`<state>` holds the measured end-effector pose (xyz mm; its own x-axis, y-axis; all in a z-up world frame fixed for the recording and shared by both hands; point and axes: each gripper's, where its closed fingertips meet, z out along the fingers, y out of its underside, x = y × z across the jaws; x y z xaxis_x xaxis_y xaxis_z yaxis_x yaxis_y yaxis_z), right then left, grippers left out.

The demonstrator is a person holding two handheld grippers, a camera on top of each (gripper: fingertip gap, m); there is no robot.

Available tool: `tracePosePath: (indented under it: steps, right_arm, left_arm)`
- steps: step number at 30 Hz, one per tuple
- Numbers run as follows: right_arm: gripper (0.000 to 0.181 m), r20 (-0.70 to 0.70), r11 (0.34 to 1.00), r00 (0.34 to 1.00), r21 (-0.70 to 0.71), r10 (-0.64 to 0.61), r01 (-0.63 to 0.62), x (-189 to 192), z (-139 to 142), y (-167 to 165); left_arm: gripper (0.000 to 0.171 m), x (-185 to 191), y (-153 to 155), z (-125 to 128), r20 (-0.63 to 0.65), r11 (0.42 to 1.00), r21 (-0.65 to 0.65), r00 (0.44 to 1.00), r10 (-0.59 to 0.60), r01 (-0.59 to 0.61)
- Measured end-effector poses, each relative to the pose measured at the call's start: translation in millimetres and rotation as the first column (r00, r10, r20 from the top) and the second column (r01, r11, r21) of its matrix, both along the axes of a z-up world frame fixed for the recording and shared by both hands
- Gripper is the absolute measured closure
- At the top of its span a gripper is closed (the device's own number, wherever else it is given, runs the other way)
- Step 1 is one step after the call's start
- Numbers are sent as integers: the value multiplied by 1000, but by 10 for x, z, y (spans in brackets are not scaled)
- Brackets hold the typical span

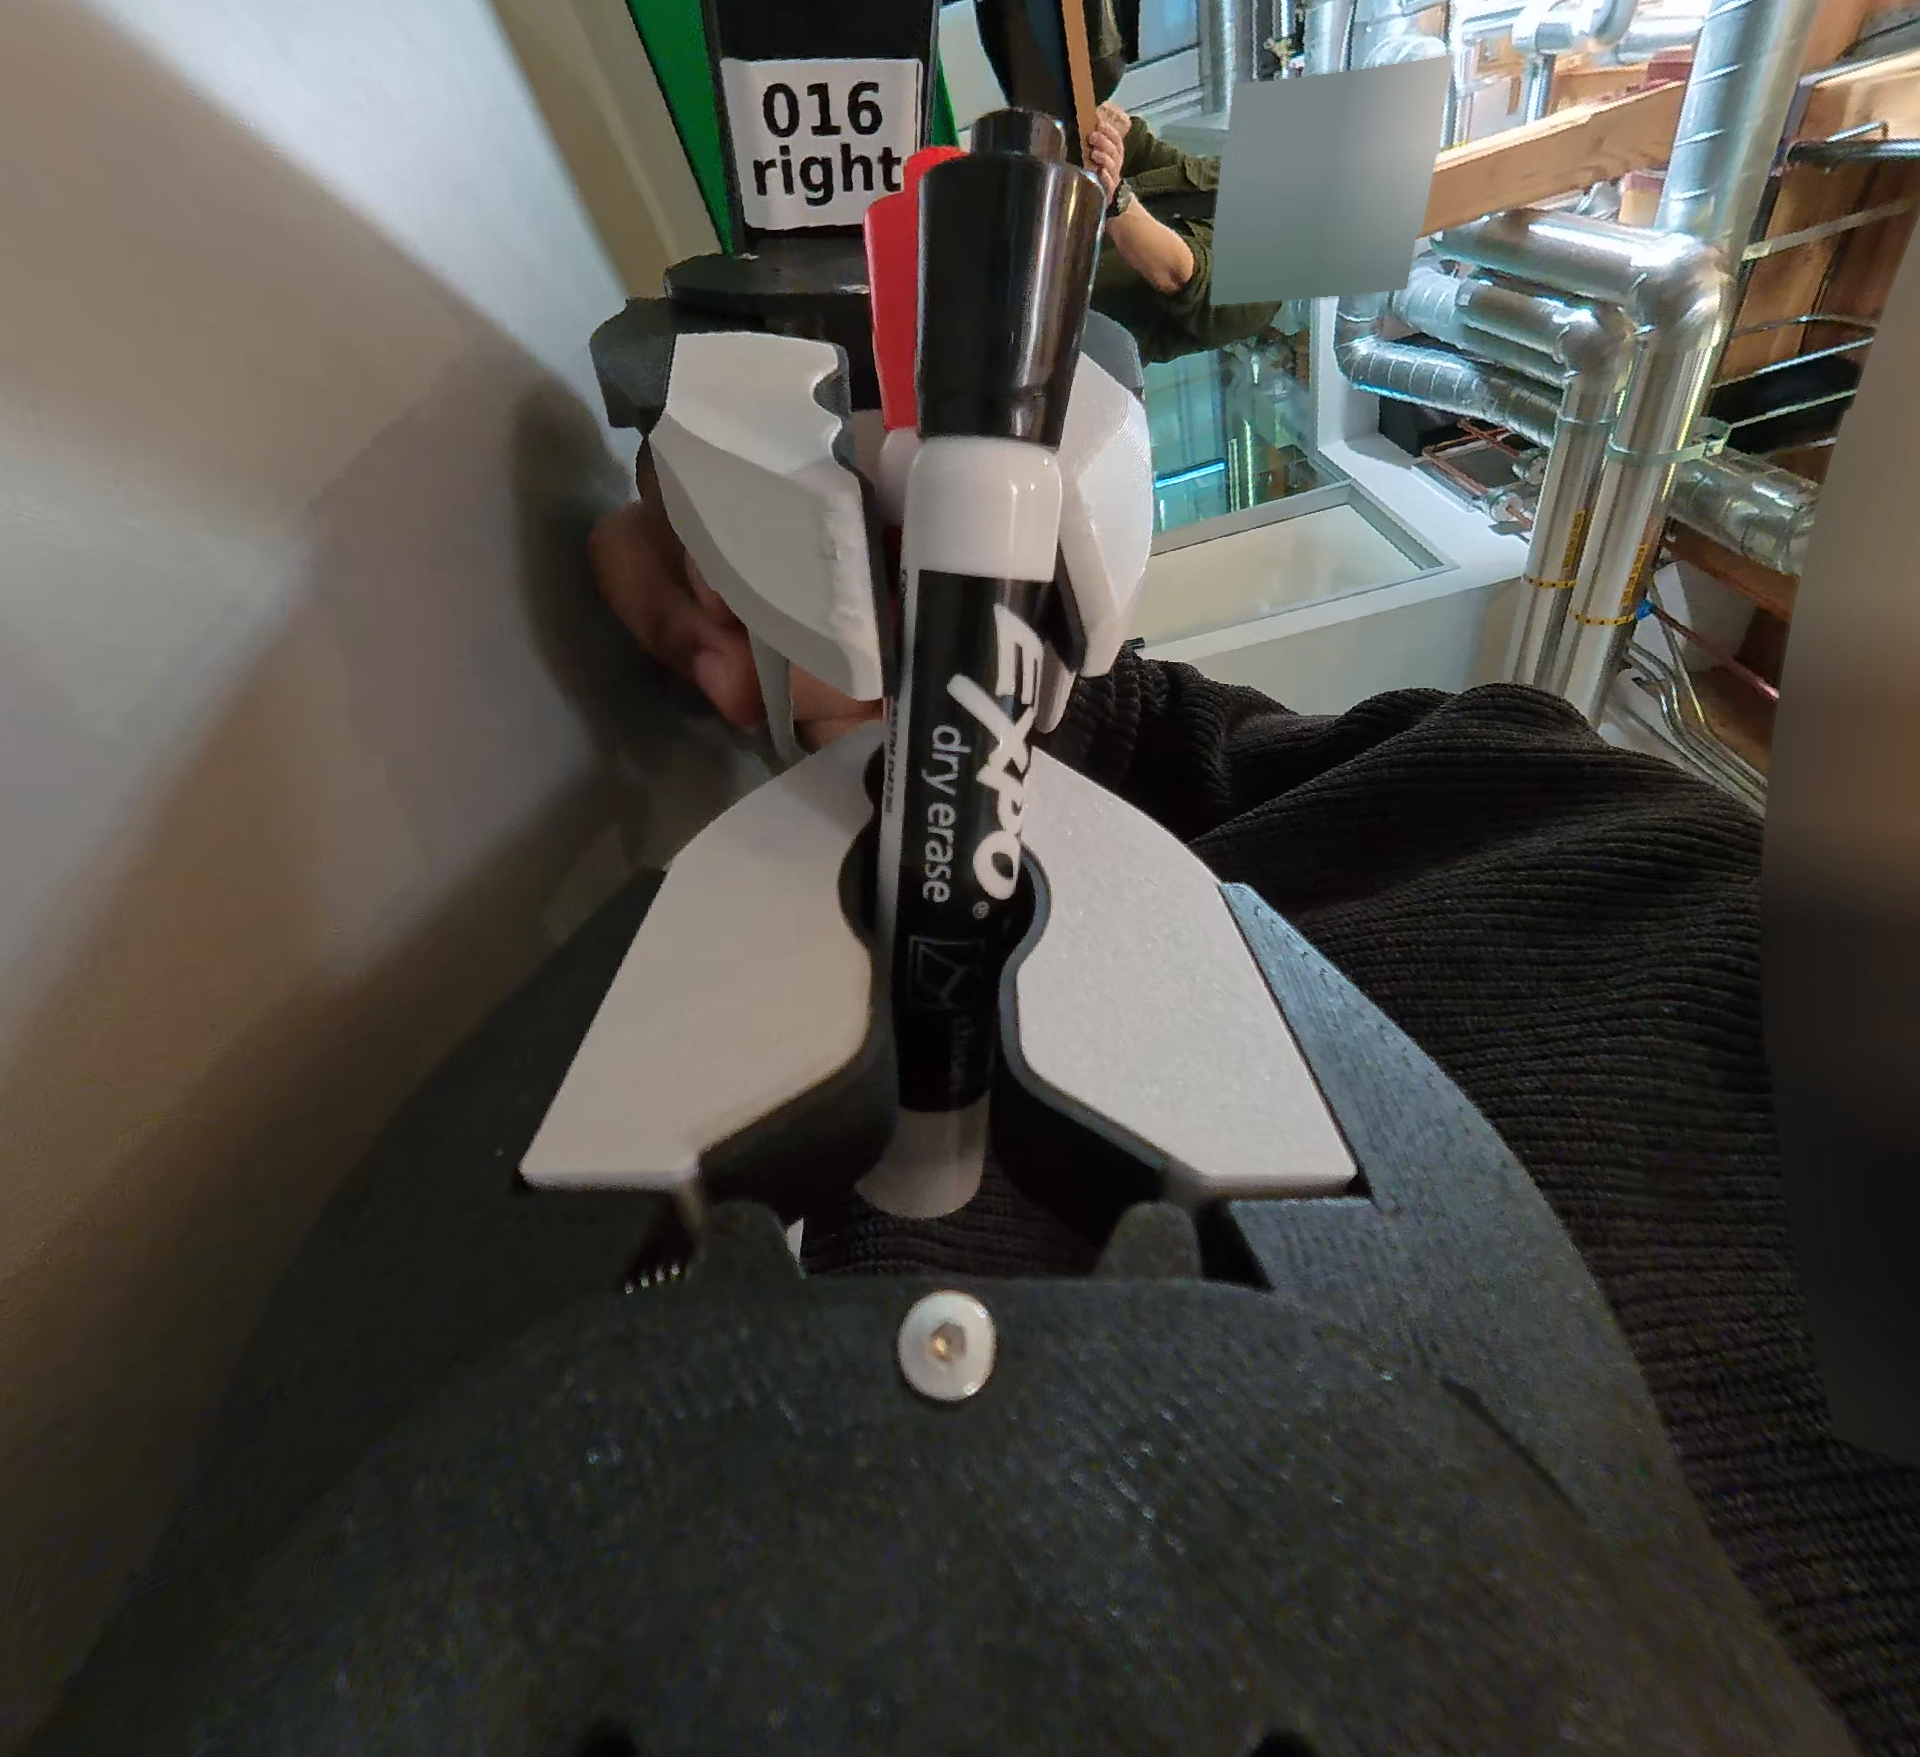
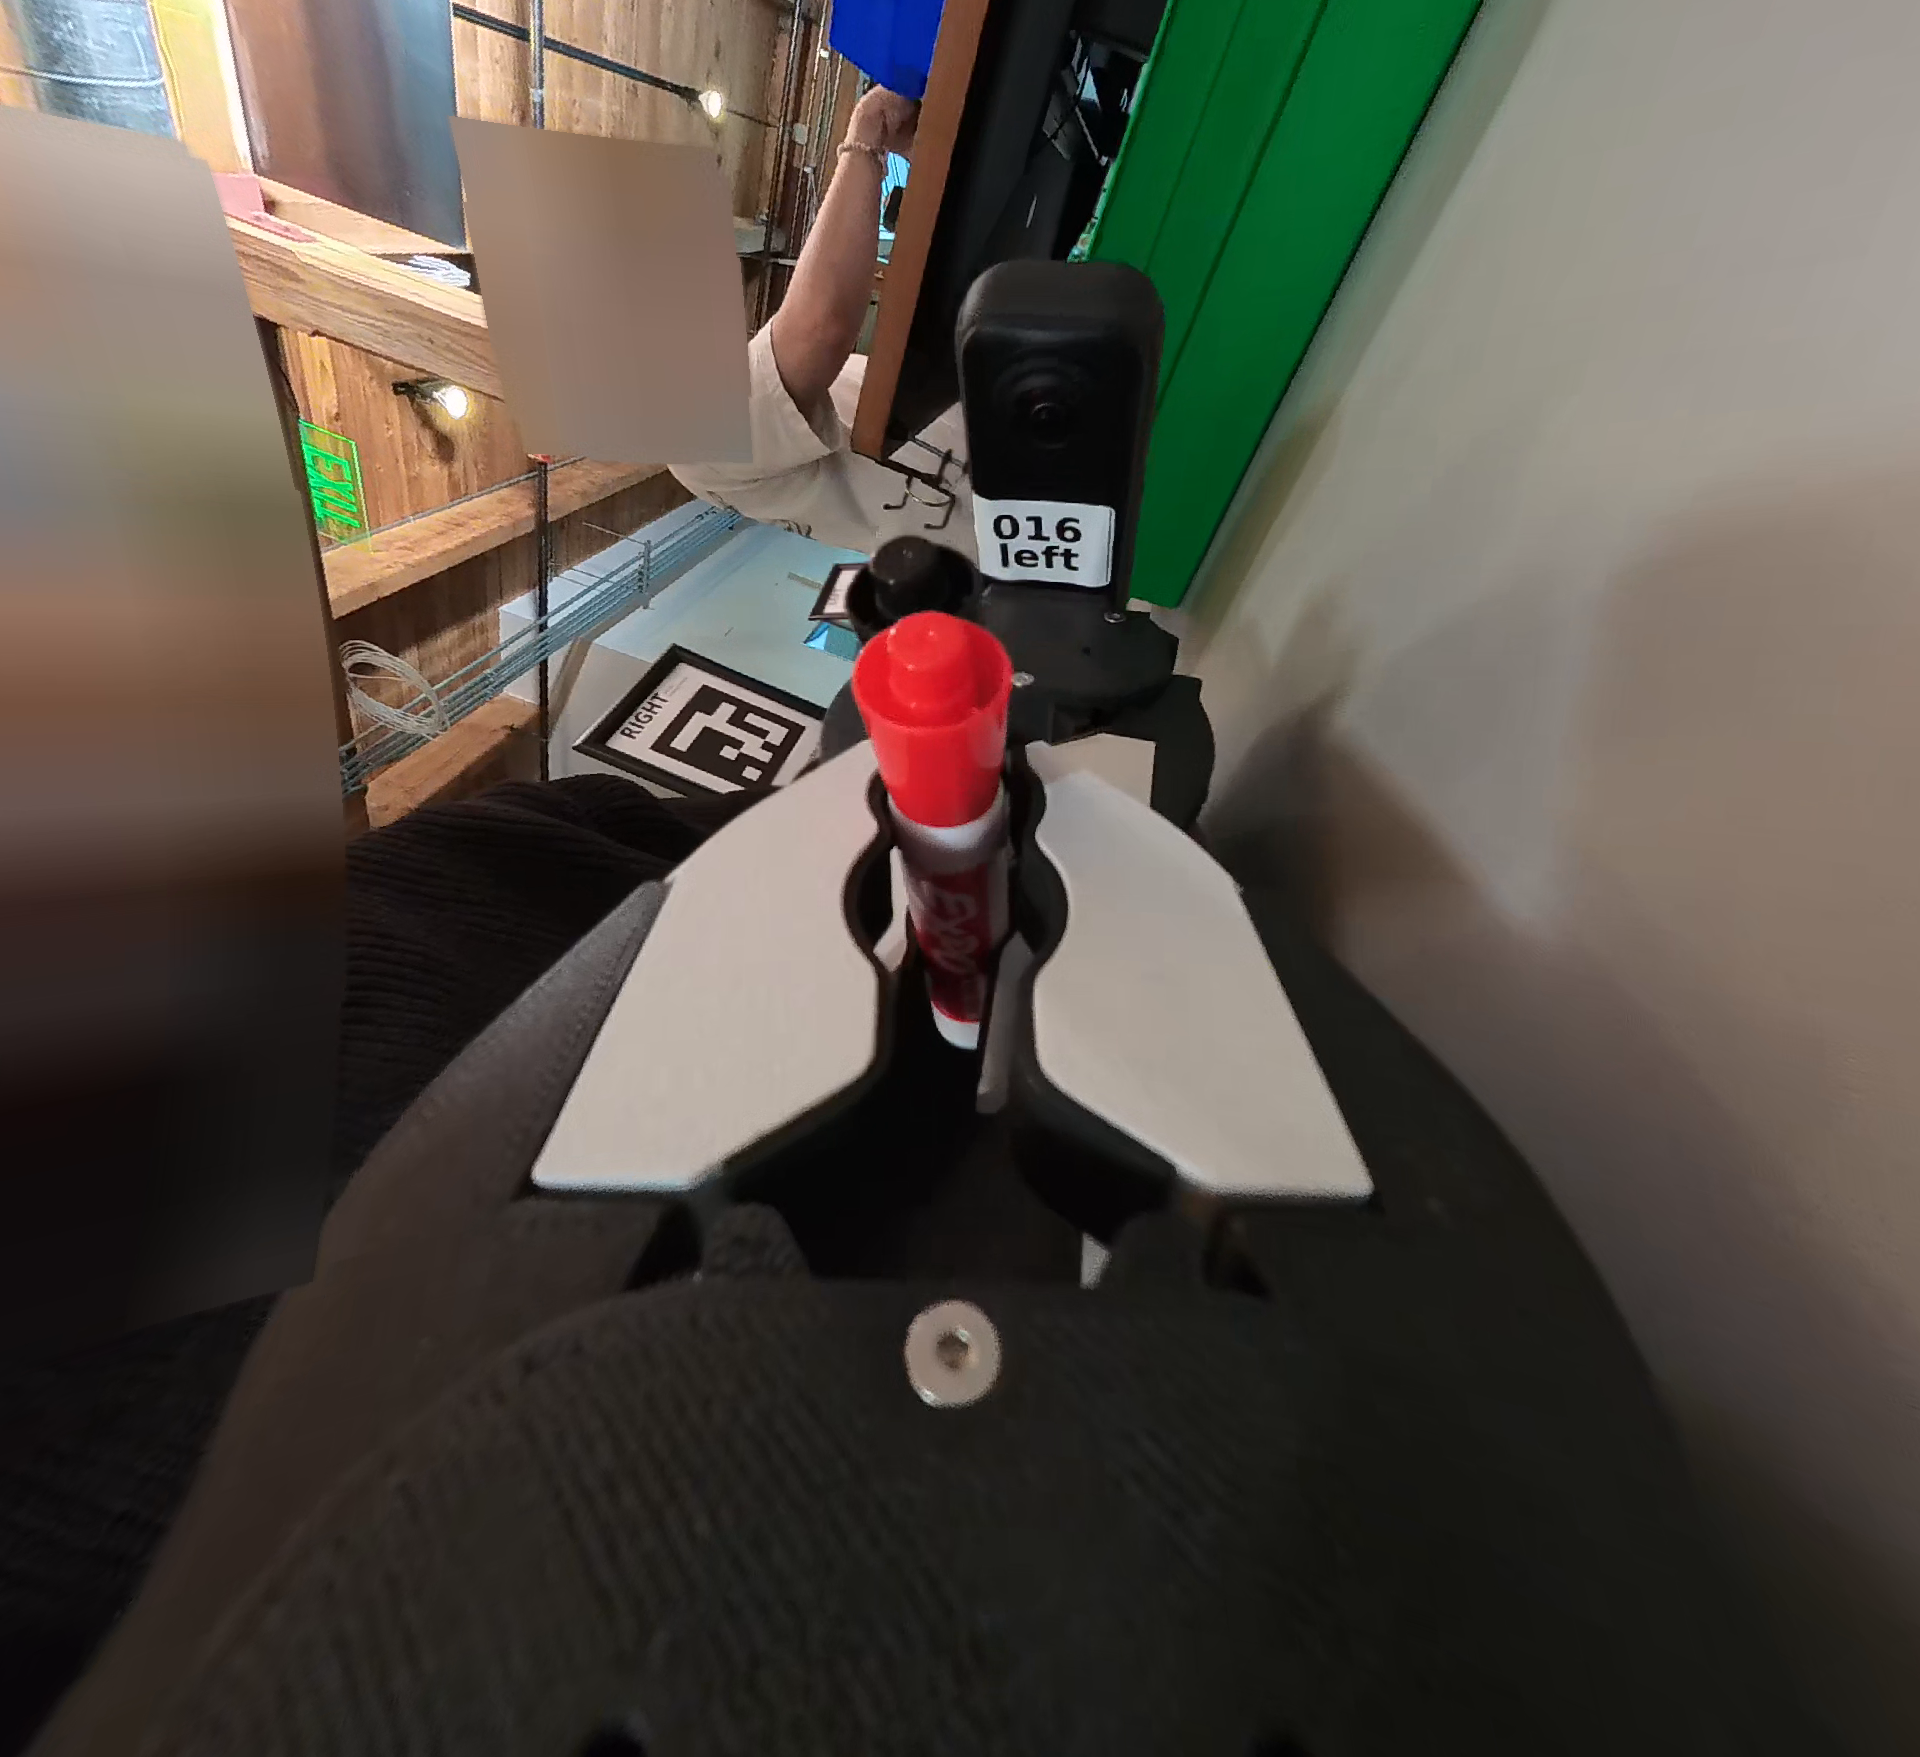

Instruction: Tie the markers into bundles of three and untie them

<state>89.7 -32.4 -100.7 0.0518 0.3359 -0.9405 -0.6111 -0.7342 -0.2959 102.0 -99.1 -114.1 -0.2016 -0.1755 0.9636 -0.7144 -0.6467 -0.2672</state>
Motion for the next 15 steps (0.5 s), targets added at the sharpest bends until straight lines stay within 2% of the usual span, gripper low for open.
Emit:
tracePosePath:
  steps: [4, 9, 15]
  right_arm:
    - [161, -1, 1000, 1000, 4, -5, 5, 3, 6, 3]
    - [150, -42, 999, 998, -3, -47, 47, 77, 27, 42]
    - [152, -15, 997, 997, 0, -71, 71, 126, 9, 58]
  left_arm:
    - [156, -1, 1, -5, -3, 1000, 8, 1000, -1, 1]
    - [156, 4, 11, -1, -3, 1000, 6, 1000, 5, -5]
    - [157, 13, 34, 7, 0, 1000, -1, 1000, 15, -15]
